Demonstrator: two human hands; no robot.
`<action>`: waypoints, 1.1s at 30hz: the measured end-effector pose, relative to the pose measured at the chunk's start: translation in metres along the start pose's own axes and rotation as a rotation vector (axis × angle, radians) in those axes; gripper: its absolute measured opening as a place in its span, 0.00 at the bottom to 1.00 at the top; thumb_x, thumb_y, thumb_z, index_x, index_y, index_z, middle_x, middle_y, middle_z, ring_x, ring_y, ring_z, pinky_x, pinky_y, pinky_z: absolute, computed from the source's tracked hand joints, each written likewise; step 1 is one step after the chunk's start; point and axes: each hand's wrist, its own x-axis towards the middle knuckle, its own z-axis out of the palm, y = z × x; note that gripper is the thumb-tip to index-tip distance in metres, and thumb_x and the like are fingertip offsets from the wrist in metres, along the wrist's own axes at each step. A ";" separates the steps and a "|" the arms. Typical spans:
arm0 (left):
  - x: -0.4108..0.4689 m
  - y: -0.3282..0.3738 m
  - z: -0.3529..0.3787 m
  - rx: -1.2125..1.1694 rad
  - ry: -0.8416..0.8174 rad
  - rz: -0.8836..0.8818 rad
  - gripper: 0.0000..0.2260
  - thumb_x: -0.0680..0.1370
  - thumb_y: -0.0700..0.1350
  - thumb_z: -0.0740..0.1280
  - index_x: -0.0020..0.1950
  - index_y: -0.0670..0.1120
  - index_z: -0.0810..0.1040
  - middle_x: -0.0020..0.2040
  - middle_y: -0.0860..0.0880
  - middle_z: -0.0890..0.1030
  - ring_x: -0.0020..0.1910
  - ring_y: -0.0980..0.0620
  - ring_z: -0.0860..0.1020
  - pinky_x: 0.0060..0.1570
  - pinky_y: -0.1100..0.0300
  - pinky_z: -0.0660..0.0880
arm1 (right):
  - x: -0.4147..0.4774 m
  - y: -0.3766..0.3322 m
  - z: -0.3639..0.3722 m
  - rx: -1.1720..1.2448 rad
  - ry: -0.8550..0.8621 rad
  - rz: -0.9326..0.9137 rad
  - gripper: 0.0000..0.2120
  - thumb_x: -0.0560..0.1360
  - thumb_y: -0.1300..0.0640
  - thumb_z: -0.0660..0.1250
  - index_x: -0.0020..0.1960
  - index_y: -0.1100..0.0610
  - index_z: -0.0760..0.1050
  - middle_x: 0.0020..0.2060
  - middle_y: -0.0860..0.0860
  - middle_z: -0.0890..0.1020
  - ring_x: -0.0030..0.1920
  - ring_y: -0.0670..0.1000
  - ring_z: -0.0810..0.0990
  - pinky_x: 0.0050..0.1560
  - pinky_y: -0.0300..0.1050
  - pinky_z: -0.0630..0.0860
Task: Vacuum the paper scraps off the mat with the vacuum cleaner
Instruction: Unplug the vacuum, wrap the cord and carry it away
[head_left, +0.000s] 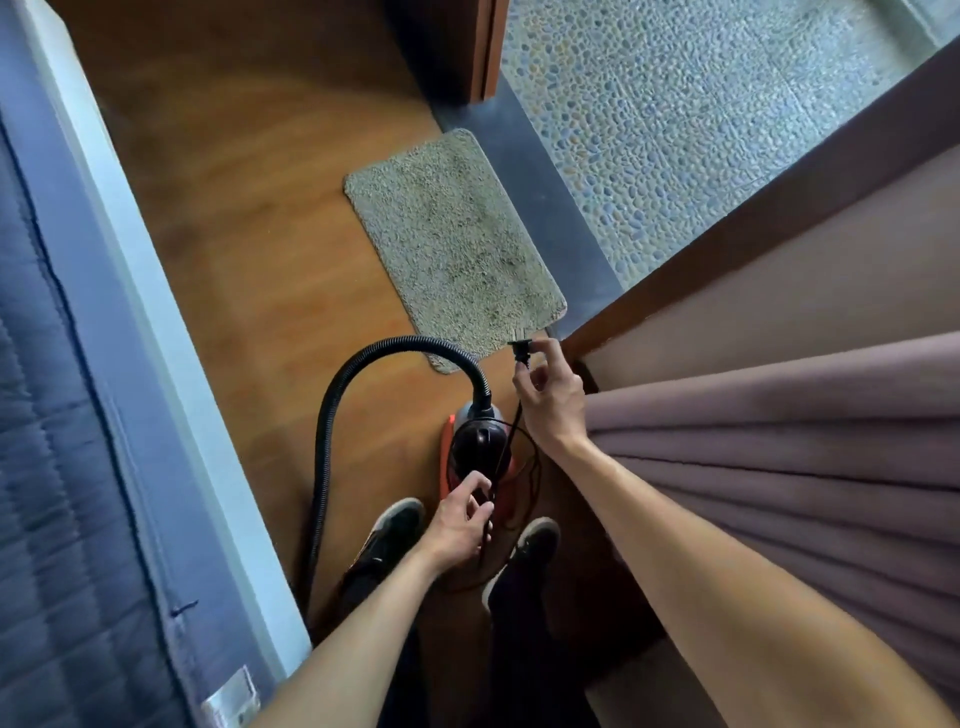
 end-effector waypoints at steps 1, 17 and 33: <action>0.004 -0.011 0.010 -0.002 0.016 -0.020 0.15 0.82 0.41 0.61 0.44 0.62 0.70 0.37 0.45 0.74 0.30 0.50 0.76 0.24 0.60 0.71 | -0.002 0.014 0.006 -0.002 -0.016 0.004 0.08 0.77 0.55 0.65 0.56 0.53 0.73 0.27 0.45 0.75 0.28 0.48 0.72 0.36 0.48 0.71; 0.105 -0.163 0.047 0.090 0.006 -0.131 0.05 0.82 0.44 0.60 0.54 0.54 0.68 0.36 0.49 0.80 0.38 0.51 0.79 0.45 0.54 0.78 | 0.012 0.178 0.143 -0.108 -0.092 0.143 0.10 0.78 0.54 0.63 0.58 0.53 0.73 0.41 0.53 0.76 0.38 0.48 0.73 0.38 0.43 0.67; 0.187 -0.250 0.114 -0.073 0.011 -0.192 0.06 0.83 0.43 0.61 0.52 0.54 0.68 0.36 0.53 0.74 0.35 0.56 0.72 0.40 0.60 0.71 | 0.025 0.284 0.228 -0.253 -0.167 0.226 0.12 0.80 0.53 0.60 0.61 0.53 0.71 0.49 0.51 0.70 0.42 0.49 0.73 0.40 0.41 0.66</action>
